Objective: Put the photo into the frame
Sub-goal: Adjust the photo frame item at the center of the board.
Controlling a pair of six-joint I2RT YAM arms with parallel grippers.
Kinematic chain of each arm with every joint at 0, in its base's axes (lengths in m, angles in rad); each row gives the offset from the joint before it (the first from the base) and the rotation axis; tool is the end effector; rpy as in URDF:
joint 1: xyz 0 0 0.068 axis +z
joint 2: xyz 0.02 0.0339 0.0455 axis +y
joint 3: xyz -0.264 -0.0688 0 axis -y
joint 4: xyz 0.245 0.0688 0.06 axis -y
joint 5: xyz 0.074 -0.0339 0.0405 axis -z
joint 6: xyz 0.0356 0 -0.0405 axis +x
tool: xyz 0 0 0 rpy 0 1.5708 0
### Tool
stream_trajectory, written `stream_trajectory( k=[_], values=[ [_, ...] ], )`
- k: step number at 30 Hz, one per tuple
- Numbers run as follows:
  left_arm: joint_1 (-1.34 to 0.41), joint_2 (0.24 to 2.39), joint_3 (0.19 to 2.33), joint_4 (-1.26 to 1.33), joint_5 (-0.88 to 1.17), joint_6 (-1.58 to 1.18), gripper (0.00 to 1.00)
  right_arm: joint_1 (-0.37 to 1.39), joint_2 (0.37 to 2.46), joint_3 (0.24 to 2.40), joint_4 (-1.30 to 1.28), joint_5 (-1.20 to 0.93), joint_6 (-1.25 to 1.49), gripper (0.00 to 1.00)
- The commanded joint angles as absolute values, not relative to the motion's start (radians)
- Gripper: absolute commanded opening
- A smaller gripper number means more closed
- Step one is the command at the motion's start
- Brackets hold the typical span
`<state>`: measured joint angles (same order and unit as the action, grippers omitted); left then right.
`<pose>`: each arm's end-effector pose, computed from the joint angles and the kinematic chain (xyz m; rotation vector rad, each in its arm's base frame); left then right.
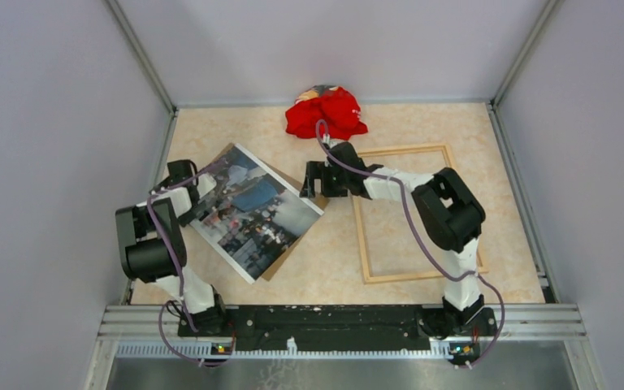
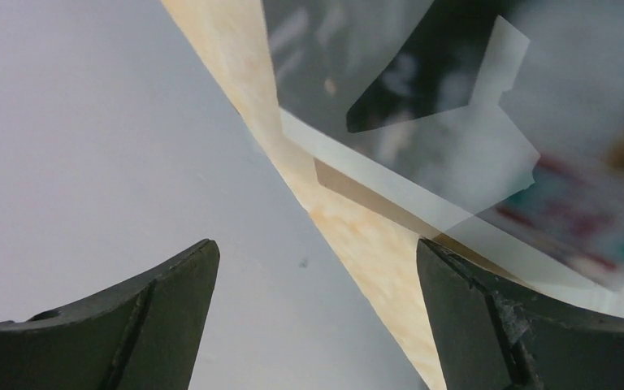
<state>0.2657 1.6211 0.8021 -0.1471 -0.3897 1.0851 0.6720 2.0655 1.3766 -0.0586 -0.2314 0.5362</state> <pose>0.2910 0.0932 0.1512 0.9397 2.5886 0.9594 0.3489 0.2880 0.1626 -0.2911 2.4429 0.8443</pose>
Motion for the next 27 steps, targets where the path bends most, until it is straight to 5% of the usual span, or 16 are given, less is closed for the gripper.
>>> stream_trajectory(
  k=[1, 16, 27],
  values=[
    [0.193, 1.756, 0.87, -0.099, -0.372, 0.95, 0.98, 0.693, 1.954, 1.157, 0.001, -0.261, 0.64, 0.89],
    [0.066, 1.945, 1.119, -0.2, -0.399, 0.794, 0.98, 0.795, 1.849, 0.948, 0.139, -0.257, 0.815, 0.88],
    [0.162, 1.824, 1.215, -0.452, -0.211, 0.753, 0.98, 0.71, 1.845, 0.934, 0.132, -0.302, 0.809, 0.87]
  ],
)
